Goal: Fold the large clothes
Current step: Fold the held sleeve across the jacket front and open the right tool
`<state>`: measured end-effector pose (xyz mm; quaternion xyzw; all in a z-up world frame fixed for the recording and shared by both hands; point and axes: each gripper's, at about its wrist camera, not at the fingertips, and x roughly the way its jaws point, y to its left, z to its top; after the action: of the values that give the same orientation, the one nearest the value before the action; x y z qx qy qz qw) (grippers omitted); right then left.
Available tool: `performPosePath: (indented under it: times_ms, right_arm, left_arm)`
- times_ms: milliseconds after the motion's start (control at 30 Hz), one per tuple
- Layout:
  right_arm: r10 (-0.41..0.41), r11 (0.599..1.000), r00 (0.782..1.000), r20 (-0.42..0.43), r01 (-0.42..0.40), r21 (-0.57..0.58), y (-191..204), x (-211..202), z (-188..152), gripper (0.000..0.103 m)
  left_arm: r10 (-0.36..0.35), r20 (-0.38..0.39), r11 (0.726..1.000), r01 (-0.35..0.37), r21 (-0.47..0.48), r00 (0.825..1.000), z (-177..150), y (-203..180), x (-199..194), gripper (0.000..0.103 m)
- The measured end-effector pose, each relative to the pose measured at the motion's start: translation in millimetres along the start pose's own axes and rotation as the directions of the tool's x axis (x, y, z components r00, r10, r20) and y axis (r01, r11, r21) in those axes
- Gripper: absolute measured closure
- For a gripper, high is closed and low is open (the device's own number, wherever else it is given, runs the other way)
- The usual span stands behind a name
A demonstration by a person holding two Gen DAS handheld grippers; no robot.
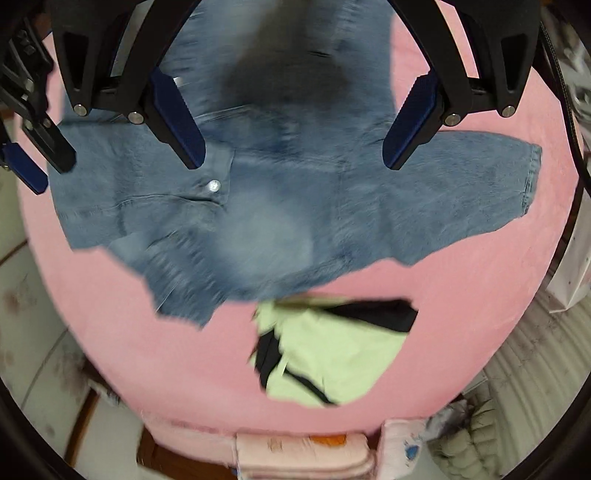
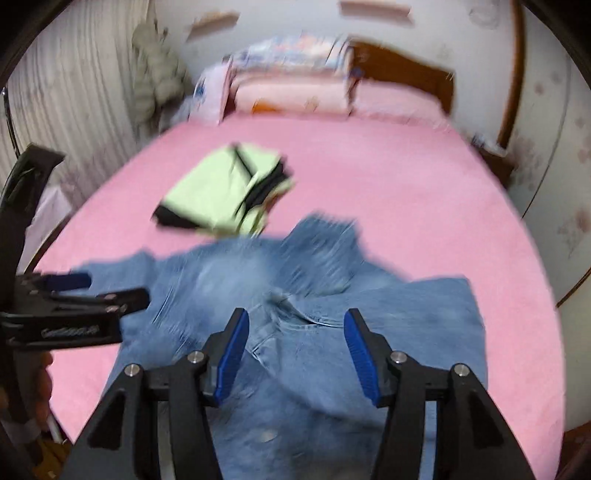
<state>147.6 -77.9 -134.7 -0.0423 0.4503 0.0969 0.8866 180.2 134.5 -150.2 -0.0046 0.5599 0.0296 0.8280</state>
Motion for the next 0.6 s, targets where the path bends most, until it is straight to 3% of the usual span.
performPosePath:
  times_ms: [133,267,400,500,600]
  right_arm:
    - [0.086,0.989,0.989,-0.118,-0.071,0.127,1.6,13.6,-26.5,0.049]
    - [0.049,0.978,0.975,-0.216,-0.003,0.210,-25.0,23.1,-50.5,0.049]
    - [0.007,0.959,0.966,-0.259,0.066,0.274,-58.2,22.8,-72.9,0.049]
    - [-0.015,0.944,0.954,-0.299,0.113,0.311,-83.0,26.2,-93.0,0.049]
    - [-0.031,0.933,0.943,-0.331,0.146,0.329,-97.7,31.5,-105.6,0.049]
  left_arm:
    - [-0.059,-0.062,0.997,0.061,0.039,0.996,-10.2,0.0,38.7,0.007]
    - [-0.201,-0.144,0.979,0.203,-0.003,0.969,-17.0,-13.3,81.3,0.008]
    - [-0.391,-0.209,0.920,0.371,-0.129,0.896,-22.5,-26.9,124.9,0.021]
    - [-0.493,-0.226,0.863,0.439,-0.250,0.840,-27.5,-34.5,150.7,0.028]
    - [-0.569,-0.188,0.797,0.480,-0.366,0.801,-34.4,-35.4,169.1,0.030]
